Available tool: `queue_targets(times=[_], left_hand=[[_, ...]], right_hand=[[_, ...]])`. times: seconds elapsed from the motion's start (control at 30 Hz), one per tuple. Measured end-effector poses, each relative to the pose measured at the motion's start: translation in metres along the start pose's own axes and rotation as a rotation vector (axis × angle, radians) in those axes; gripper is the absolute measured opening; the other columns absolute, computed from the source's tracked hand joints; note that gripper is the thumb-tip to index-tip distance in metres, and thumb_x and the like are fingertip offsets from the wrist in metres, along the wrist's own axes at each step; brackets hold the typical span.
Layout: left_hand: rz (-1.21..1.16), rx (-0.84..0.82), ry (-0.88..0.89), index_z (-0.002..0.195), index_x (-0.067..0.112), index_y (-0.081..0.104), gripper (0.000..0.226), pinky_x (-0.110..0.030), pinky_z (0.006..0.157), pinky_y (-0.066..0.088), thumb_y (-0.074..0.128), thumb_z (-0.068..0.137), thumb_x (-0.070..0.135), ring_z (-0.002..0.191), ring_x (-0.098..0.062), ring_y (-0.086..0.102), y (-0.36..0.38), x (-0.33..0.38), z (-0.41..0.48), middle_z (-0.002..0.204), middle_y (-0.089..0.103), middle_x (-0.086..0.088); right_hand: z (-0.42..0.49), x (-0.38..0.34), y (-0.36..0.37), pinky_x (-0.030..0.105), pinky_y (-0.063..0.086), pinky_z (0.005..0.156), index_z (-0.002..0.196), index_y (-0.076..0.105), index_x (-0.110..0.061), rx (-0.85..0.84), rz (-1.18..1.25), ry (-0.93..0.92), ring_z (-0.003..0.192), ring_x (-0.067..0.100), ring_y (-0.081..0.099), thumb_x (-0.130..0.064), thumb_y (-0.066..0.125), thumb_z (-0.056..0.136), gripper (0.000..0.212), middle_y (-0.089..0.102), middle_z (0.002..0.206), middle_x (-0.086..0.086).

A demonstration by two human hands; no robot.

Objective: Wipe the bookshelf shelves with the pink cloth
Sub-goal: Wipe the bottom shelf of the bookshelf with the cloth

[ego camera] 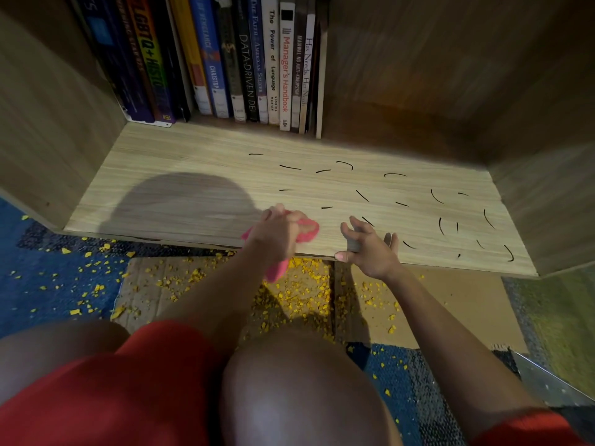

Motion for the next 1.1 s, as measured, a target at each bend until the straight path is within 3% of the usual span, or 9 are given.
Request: queue_targets(times=[0.1, 0.23, 0.3, 0.43, 0.5, 0.63, 0.73, 0.93, 1.1], left_hand=[[0.043, 0.001, -0.200, 0.137, 0.017, 0.041, 0.053, -0.039, 0.101, 0.034, 0.044, 0.086, 0.005, 0.120, -0.027, 0.034, -0.014, -0.017, 0.006, 0.141, 0.038, 0.003], [0.133, 0.107, 0.020, 0.140, 0.028, 0.036, 0.056, -0.037, 0.098, 0.032, 0.043, 0.089, 0.006, 0.120, -0.027, 0.034, -0.013, 0.020, -0.012, 0.143, 0.036, 0.006], [0.140, 0.040, 0.129, 0.142, 0.032, 0.035, 0.059, -0.037, 0.100, 0.031, 0.044, 0.089, 0.007, 0.119, -0.025, 0.034, -0.002, 0.028, -0.010, 0.145, 0.034, 0.007], [0.012, -0.017, -0.183, 0.133, 0.021, 0.049, 0.049, -0.043, 0.102, 0.036, 0.045, 0.087, 0.005, 0.120, -0.028, 0.034, -0.016, -0.018, 0.009, 0.142, 0.036, 0.000], [0.087, -0.005, -0.239, 0.131, 0.013, 0.049, 0.043, -0.040, 0.101, 0.032, 0.043, 0.089, 0.004, 0.122, -0.029, 0.031, -0.024, -0.023, 0.007, 0.143, 0.035, 0.003], [0.086, 0.072, -0.085, 0.135, 0.025, 0.041, 0.054, -0.040, 0.098, 0.031, 0.043, 0.087, 0.002, 0.122, -0.029, 0.033, -0.019, 0.010, -0.010, 0.141, 0.037, 0.003], [0.105, 0.024, 0.094, 0.138, 0.035, 0.042, 0.055, -0.037, 0.097, 0.032, 0.043, 0.091, 0.006, 0.117, -0.023, 0.035, -0.011, 0.020, -0.008, 0.142, 0.037, 0.010], [0.109, -0.050, -0.209, 0.133, 0.033, 0.045, 0.049, -0.039, 0.098, 0.033, 0.041, 0.092, 0.007, 0.119, -0.028, 0.035, -0.030, -0.029, 0.012, 0.136, 0.041, 0.003], [0.137, 0.067, -0.036, 0.135, 0.025, 0.041, 0.051, -0.038, 0.095, 0.033, 0.042, 0.088, 0.005, 0.116, -0.028, 0.036, -0.017, 0.014, -0.010, 0.137, 0.039, 0.000]], right_hand=[[0.000, -0.002, -0.001, 0.051, -0.002, 0.110, 0.143, 0.034, -0.032, -0.012, -0.009, 0.009, 0.145, 0.011, 0.005, -0.041, 0.061, 0.087, 0.062, 0.008, 0.158, -0.008], [0.002, -0.005, -0.002, 0.056, -0.002, 0.111, 0.140, 0.037, -0.031, -0.033, -0.038, 0.019, 0.145, 0.013, 0.007, -0.043, 0.062, 0.086, 0.061, 0.009, 0.157, -0.007], [0.001, -0.005, -0.002, 0.056, -0.003, 0.111, 0.140, 0.036, -0.031, -0.037, -0.035, 0.025, 0.145, 0.012, 0.007, -0.043, 0.062, 0.086, 0.061, 0.010, 0.157, -0.007], [0.000, -0.005, -0.002, 0.056, -0.006, 0.110, 0.142, 0.035, -0.031, -0.024, -0.009, 0.021, 0.145, 0.015, 0.005, -0.040, 0.061, 0.087, 0.061, 0.009, 0.158, -0.008], [0.000, -0.005, -0.002, 0.056, -0.008, 0.109, 0.142, 0.035, -0.030, -0.026, 0.005, 0.026, 0.145, 0.015, 0.004, -0.039, 0.062, 0.087, 0.062, 0.008, 0.158, -0.008], [0.001, -0.005, -0.004, 0.057, -0.010, 0.111, 0.141, 0.037, -0.029, -0.047, 0.000, 0.052, 0.145, 0.019, 0.010, -0.038, 0.063, 0.087, 0.060, 0.011, 0.156, -0.012], [0.002, -0.008, -0.001, 0.058, -0.007, 0.111, 0.140, 0.036, -0.028, -0.052, -0.020, 0.047, 0.144, 0.019, 0.013, -0.038, 0.062, 0.088, 0.059, 0.013, 0.154, -0.013], [0.004, -0.006, 0.000, 0.061, -0.006, 0.109, 0.139, 0.038, -0.026, -0.038, -0.016, 0.036, 0.143, 0.014, 0.013, -0.038, 0.062, 0.088, 0.058, 0.016, 0.152, -0.012], [0.001, -0.012, -0.005, 0.058, -0.007, 0.110, 0.135, 0.042, -0.025, -0.044, -0.006, 0.062, 0.140, 0.014, 0.019, -0.036, 0.064, 0.086, 0.055, 0.020, 0.149, -0.012]])
Point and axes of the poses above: each hand's wrist, its own z-axis towards the middle knuckle, its own y-axis out of the palm, x = y × z, the point moved 4 cm from there along z, towards the middle knuckle
